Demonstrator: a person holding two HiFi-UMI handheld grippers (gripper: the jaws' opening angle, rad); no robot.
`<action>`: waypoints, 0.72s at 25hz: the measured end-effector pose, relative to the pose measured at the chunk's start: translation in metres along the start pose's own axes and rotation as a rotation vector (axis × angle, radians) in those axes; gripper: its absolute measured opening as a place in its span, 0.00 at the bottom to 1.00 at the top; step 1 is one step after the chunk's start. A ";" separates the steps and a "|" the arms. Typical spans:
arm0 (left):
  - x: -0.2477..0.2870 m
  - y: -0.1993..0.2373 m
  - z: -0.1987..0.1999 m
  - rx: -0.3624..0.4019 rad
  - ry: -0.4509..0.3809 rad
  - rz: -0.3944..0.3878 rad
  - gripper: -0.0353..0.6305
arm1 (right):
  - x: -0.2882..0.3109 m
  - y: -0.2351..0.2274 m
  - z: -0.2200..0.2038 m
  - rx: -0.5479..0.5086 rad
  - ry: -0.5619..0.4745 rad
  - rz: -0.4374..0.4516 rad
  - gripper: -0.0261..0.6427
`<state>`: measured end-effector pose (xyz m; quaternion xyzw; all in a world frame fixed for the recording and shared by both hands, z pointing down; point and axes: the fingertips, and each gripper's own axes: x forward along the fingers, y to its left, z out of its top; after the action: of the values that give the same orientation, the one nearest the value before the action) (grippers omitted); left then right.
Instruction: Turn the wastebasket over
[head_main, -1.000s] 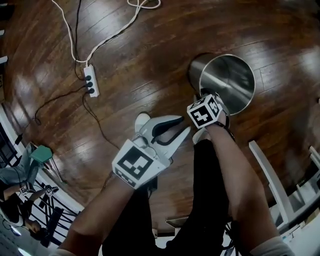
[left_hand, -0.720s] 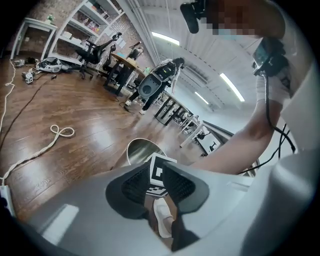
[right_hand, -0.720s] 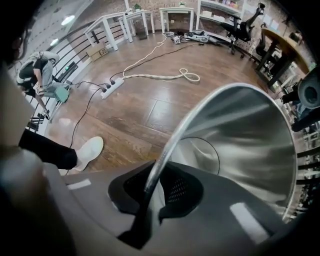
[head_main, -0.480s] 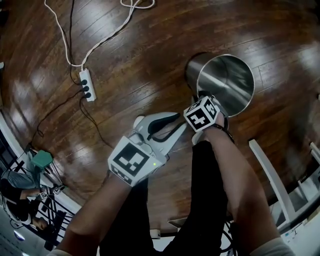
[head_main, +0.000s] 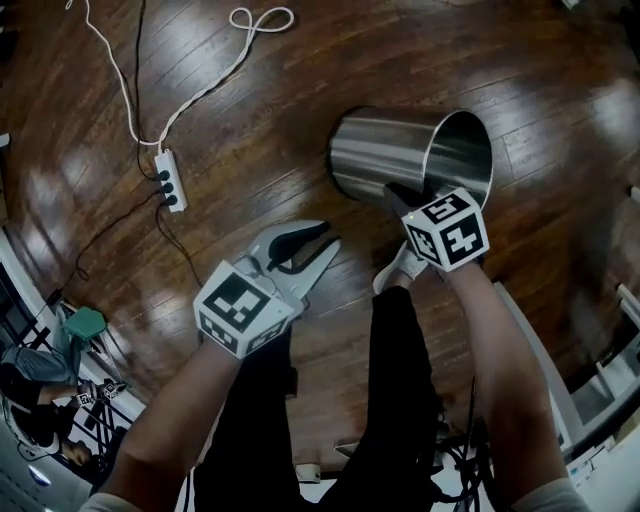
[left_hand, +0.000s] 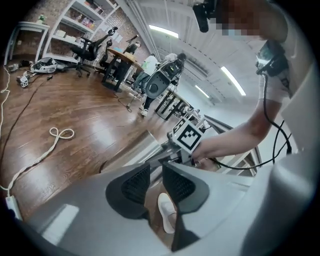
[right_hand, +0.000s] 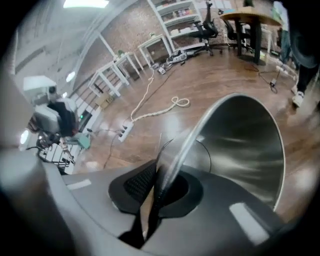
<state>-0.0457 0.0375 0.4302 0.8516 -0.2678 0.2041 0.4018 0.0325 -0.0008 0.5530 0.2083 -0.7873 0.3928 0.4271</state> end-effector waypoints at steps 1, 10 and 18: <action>0.001 0.002 0.002 -0.001 0.001 0.004 0.16 | -0.007 0.002 0.005 0.029 -0.037 0.052 0.08; 0.033 0.021 -0.001 -0.044 0.010 0.068 0.16 | -0.022 -0.002 -0.005 0.142 -0.264 0.467 0.08; 0.049 0.030 -0.028 -0.083 0.019 0.037 0.16 | -0.040 -0.038 -0.026 0.197 -0.326 0.459 0.08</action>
<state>-0.0297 0.0295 0.4918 0.8271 -0.2878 0.2082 0.4357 0.0931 -0.0035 0.5447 0.1259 -0.8301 0.5150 0.1727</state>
